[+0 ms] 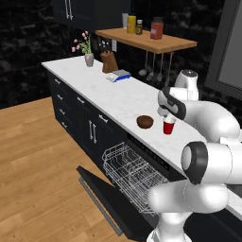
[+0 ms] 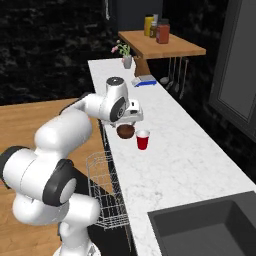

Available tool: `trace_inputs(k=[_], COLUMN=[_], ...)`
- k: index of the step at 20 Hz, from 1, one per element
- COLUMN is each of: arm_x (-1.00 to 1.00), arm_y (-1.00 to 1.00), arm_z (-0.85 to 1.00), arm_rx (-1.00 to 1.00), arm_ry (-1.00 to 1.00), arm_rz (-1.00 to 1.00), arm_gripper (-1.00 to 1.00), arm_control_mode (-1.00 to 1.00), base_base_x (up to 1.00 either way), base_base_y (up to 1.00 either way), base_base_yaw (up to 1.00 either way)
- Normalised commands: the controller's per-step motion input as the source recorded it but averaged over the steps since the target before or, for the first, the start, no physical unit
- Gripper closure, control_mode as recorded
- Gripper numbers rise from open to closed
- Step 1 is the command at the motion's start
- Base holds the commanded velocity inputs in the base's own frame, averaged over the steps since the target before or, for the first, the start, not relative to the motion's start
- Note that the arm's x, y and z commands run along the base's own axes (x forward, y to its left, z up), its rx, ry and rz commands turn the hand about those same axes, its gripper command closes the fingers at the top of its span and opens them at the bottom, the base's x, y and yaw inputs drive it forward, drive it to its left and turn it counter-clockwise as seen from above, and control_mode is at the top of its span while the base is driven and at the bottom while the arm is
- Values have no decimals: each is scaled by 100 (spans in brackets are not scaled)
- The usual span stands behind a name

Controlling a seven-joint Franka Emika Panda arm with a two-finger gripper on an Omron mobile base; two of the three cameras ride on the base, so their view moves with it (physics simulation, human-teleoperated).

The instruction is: Pick up the cup and bowl from the counter, place them in the dishwasher, and close the dishwasher door.

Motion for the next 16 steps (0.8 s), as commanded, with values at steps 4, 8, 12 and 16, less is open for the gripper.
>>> trace_inputs(k=[4, 8, 12, 16], arm_x=[36, 31, 20, 20], arm_y=[-29, -25, -6, 0], arm_z=[-27, -28, -30, -32], arm_rx=[-3, -3, -5, -7], arm_ry=[0, 2, 2, 2], arm_rz=[6, 4, 4, 3], arm_gripper=[-100, -100, -100, -100], arm_control_mode=[-100, -100, -100, -100], base_base_x=[0, 0, 0, 0], base_base_y=[0, 0, 0, 0], base_base_yaw=[0, 0, 0, 0])
